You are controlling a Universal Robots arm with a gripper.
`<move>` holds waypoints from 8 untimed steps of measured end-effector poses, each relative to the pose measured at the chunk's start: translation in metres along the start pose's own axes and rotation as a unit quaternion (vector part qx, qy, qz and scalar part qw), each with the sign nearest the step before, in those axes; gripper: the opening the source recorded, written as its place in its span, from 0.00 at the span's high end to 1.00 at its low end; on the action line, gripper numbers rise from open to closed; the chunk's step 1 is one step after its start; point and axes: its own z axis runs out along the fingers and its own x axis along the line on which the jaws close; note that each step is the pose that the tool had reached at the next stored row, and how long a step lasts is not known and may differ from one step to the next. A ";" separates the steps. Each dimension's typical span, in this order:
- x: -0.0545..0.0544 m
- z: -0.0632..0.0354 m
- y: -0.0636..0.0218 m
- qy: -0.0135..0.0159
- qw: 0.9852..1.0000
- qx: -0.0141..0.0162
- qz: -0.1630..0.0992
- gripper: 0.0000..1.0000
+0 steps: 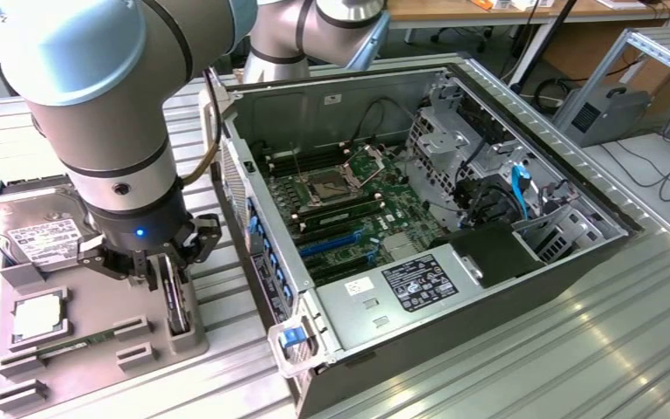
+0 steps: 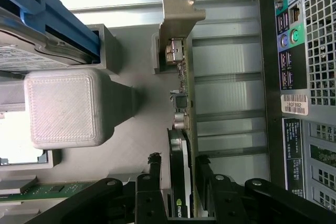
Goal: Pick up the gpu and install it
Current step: 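Pick up the gpu and move the gpu toward the slot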
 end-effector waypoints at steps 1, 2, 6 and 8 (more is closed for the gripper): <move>0.000 0.0000 0.0000 0.000 1.000 0.000 0.000 0.60; 0.000 0.0000 0.0000 0.000 1.000 0.000 0.000 0.60; 0.000 -0.0001 0.0000 0.000 1.000 0.000 0.000 0.60; 0.000 0.0000 0.0000 0.000 1.000 0.000 0.000 0.60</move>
